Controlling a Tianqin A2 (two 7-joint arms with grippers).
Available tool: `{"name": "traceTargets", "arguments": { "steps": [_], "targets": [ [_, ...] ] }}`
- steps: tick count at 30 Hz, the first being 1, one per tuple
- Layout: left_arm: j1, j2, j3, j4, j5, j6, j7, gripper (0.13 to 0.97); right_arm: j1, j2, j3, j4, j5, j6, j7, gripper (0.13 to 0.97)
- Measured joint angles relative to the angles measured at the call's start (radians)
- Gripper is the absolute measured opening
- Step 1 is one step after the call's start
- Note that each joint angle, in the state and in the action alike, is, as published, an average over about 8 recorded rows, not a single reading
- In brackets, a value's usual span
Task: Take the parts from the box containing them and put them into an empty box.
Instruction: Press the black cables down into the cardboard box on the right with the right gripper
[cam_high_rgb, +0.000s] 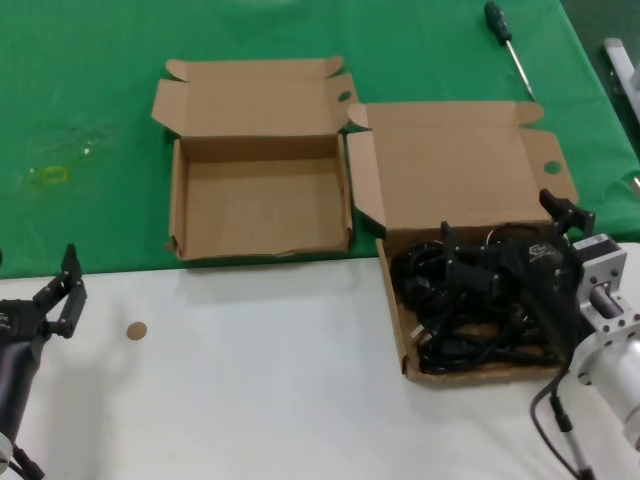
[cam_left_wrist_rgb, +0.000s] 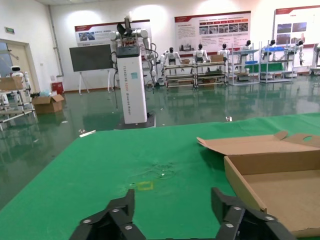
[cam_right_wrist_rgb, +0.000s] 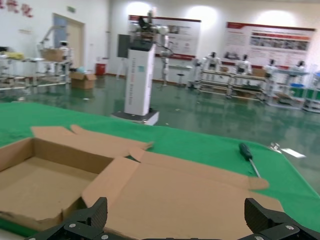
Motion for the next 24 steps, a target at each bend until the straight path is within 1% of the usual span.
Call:
{"name": "traceTargets", "arguments": {
  "steps": [5, 6, 12, 14, 15, 19, 23, 24],
  "targets": [
    [0.000, 0.000, 0.000, 0.000, 0.000, 0.000, 0.000, 0.538, -0.001, 0.076, -0.011, 0.025, -0.004, -0.048, 0.003, 0.966],
    [0.000, 0.000, 0.000, 0.000, 0.000, 0.000, 0.000, 0.538, -0.001, 0.094, -0.010, 0.030, -0.006, -0.065, 0.000, 0.966],
    [0.000, 0.000, 0.000, 0.000, 0.000, 0.000, 0.000, 0.388, 0.015, 0.210, 0.001, 0.048, -0.016, -0.205, -0.043, 0.966],
    [0.000, 0.000, 0.000, 0.000, 0.000, 0.000, 0.000, 0.338, 0.029, 0.252, 0.006, 0.048, -0.018, -0.264, -0.070, 0.966],
    [0.000, 0.000, 0.000, 0.000, 0.000, 0.000, 0.000, 0.338, 0.038, 0.273, 0.008, 0.047, -0.018, -0.293, -0.086, 0.966],
    [0.000, 0.000, 0.000, 0.000, 0.000, 0.000, 0.000, 0.274, 0.089, 0.355, 0.012, 0.030, -0.017, -0.424, -0.164, 0.966],
    [0.000, 0.000, 0.000, 0.000, 0.000, 0.000, 0.000, 0.210, 0.153, 0.422, 0.003, -0.002, -0.017, -0.557, -0.266, 0.966],
    [0.000, 0.000, 0.000, 0.000, 0.000, 0.000, 0.000, 0.210, 0.170, 0.436, -0.001, -0.012, -0.017, -0.591, -0.295, 0.966]
  ]
}}
